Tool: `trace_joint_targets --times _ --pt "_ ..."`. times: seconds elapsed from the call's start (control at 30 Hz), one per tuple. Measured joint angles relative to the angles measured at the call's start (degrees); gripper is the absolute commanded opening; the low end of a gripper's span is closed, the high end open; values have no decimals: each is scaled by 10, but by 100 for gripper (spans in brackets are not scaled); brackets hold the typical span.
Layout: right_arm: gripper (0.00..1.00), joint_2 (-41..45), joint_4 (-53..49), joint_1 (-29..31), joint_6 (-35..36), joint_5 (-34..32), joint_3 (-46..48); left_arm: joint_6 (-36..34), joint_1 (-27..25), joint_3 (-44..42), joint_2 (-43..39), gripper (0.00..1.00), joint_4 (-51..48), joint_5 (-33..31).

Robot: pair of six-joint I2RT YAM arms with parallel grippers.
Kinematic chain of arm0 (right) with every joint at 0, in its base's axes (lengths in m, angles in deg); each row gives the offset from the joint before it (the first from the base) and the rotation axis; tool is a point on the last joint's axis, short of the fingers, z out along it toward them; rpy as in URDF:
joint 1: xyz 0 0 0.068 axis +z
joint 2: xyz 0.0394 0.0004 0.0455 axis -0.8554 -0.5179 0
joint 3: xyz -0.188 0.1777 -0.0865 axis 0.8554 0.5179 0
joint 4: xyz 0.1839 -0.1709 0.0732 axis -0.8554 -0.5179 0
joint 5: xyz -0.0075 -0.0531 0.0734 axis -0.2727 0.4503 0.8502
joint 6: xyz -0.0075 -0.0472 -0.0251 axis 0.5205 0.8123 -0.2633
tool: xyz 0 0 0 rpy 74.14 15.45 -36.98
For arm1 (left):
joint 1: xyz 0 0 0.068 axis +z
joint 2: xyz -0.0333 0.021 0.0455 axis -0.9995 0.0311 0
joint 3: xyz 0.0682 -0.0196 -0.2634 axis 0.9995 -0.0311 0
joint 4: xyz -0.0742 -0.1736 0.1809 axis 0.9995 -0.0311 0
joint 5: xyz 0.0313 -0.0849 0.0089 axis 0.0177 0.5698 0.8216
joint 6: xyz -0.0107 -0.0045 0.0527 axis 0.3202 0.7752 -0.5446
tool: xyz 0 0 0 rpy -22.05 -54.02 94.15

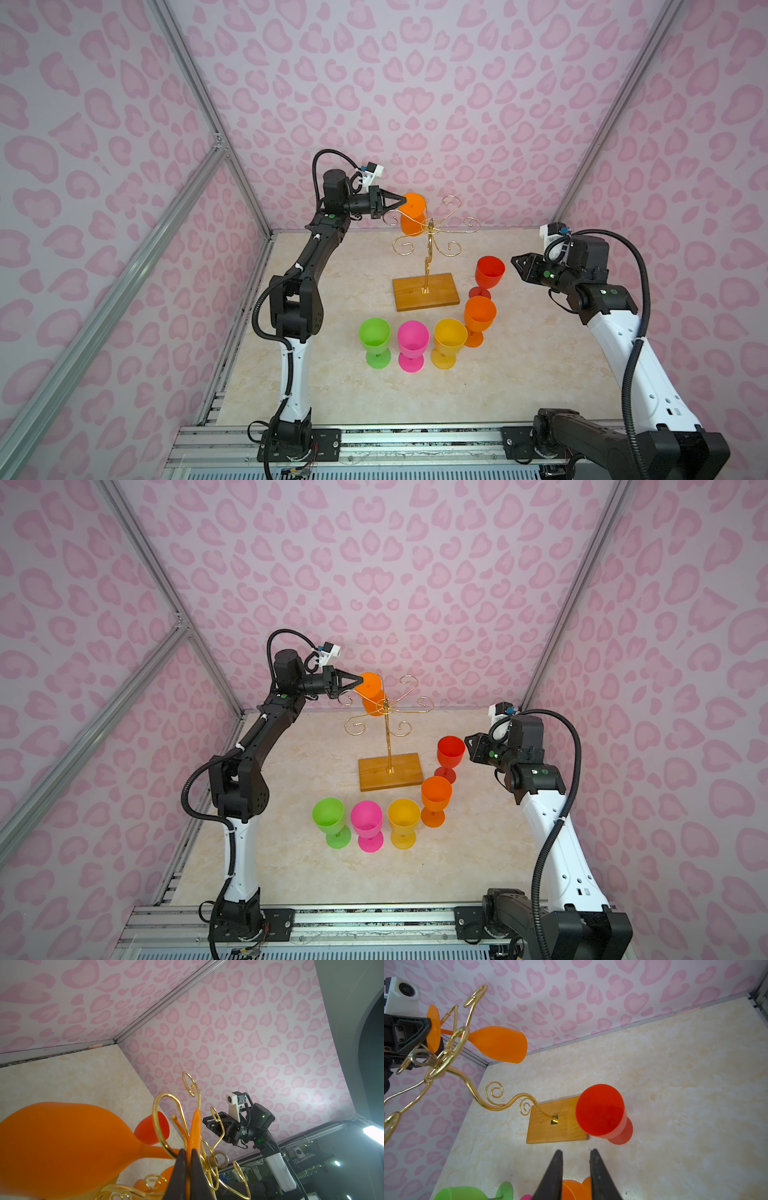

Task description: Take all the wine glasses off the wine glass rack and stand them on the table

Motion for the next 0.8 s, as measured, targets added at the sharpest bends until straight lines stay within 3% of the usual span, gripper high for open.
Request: trace_joint_targets --times 0.8 --pt "24 0 0 0 0 2 2 -22 -2 0 -2 2 -11 -6"
